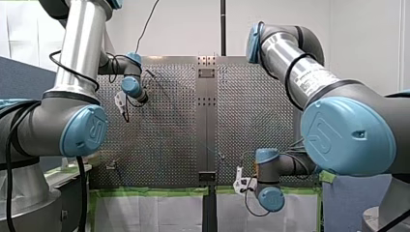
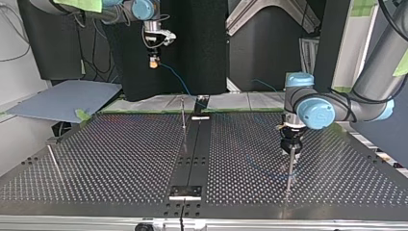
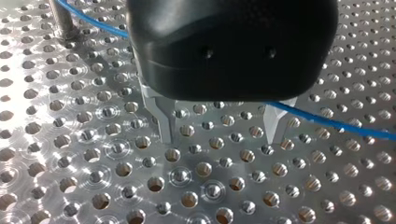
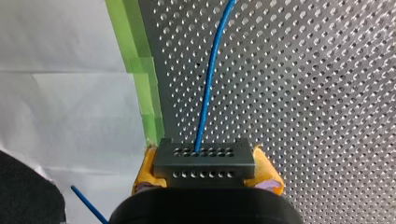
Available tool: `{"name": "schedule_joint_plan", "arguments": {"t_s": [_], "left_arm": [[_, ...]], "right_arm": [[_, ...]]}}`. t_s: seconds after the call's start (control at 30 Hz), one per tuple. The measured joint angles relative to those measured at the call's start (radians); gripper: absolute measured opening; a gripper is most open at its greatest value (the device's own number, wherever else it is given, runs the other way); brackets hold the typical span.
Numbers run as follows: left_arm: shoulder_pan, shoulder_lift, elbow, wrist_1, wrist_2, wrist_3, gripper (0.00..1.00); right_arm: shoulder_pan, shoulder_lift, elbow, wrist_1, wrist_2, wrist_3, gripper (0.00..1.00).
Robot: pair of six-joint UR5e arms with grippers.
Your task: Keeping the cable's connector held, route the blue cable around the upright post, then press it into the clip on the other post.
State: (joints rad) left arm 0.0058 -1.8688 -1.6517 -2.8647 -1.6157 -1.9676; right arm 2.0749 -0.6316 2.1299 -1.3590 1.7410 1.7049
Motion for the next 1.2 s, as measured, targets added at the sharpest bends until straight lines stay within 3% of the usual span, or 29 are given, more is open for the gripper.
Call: {"name": "schedule_joint_plan", "arguments": {"t_s": [0.17, 0.23, 0.57, 0.7, 0.93, 1.2], "left_arm": [[-0.005, 0.000, 0.000, -0.013, -0.026, -0.030, 1.00], [-0.008, 0.000, 0.000, -0.026, -0.043, -0.046, 1.00], [-0.009, 0.001, 0.000, -0.099, -0.061, -0.139, 1.00], [-0.006, 0.001, 0.000, -0.116, -0.055, -0.174, 1.00], [0.000, 0.001, -0.005, -0.121, 0.000, -0.244, 1.00], [0.012, 0.002, -0.062, -0.064, 0.052, -0.323, 1.00]], "right_arm": [[-0.048, 0.000, 0.007, -0.010, -0.049, -0.030, 0.00], [-0.058, 0.000, 0.007, -0.013, -0.067, -0.036, 0.00], [-0.060, 0.000, 0.007, -0.016, -0.174, -0.049, 0.00], [-0.057, 0.000, 0.007, -0.017, -0.188, -0.054, 0.00], [-0.051, 0.000, 0.007, -0.021, -0.191, -0.058, 0.00], [-0.045, 0.000, 0.007, -0.022, -0.192, -0.066, 0.00]]}}
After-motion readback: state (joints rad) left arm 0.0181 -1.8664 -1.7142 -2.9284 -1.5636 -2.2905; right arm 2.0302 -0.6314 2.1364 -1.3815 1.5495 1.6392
